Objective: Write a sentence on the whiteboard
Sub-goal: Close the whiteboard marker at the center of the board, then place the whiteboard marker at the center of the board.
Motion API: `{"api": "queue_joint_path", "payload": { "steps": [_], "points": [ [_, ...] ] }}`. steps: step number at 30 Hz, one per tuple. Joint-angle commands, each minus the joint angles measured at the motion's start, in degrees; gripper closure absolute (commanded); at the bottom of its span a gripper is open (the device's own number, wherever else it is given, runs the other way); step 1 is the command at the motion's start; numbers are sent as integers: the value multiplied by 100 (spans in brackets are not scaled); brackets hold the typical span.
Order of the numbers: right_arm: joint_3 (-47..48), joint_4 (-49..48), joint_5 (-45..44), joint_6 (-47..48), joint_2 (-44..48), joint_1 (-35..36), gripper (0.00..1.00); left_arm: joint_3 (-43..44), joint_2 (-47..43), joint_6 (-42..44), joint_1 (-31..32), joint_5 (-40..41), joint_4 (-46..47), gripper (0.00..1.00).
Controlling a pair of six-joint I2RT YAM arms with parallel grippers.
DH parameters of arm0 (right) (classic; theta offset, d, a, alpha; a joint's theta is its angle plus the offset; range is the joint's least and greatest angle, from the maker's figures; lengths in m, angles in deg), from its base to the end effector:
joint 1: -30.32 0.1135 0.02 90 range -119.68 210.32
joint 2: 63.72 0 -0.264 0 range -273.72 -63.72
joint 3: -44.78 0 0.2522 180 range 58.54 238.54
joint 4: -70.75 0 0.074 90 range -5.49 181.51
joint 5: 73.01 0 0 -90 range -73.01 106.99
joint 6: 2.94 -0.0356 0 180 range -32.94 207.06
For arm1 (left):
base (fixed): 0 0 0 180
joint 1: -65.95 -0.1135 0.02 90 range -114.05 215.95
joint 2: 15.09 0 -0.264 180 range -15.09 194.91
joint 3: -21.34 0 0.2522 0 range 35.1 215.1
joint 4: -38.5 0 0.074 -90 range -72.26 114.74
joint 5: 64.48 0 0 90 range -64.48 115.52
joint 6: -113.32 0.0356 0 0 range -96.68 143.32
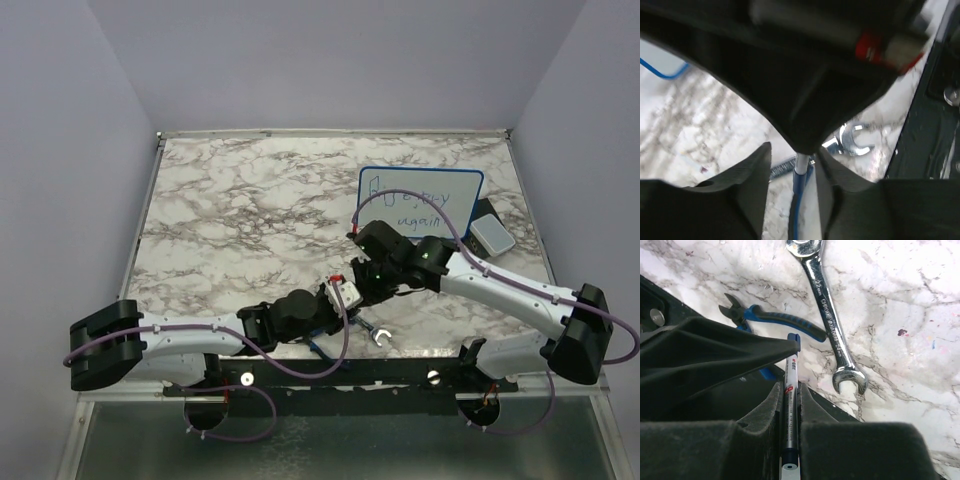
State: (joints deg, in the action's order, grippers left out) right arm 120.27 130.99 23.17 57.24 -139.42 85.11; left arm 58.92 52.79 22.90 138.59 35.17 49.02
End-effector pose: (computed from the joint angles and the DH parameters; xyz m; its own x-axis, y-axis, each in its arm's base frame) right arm 0.1473 0.2154 0.2732 -0.8543 -0.3532 -0.3813 -0.4819 0.8131 0.3265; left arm 0.0776 -0.2282 0.1939 -0.1075 0.3197 -0.9414 0.8931 0.4471 0.0498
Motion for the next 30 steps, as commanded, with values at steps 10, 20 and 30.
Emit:
{"api": "queue_joint_path", "payload": {
  "steps": [10, 20, 30],
  "points": [
    [-624, -1261, -1462, -358, 721, -773, 99, -118, -673, -459, -95, 1101, -15, 23],
    [-2207, -4765, -1518, -414, 686, -996, 98, -217, -597, -1967, -1644, 477, -196, 6],
    [-2947, -5523, -2047, -532, 435, -996, 71, 144, -364, -2744, -2637, 92, -631, 5]
  ]
}}
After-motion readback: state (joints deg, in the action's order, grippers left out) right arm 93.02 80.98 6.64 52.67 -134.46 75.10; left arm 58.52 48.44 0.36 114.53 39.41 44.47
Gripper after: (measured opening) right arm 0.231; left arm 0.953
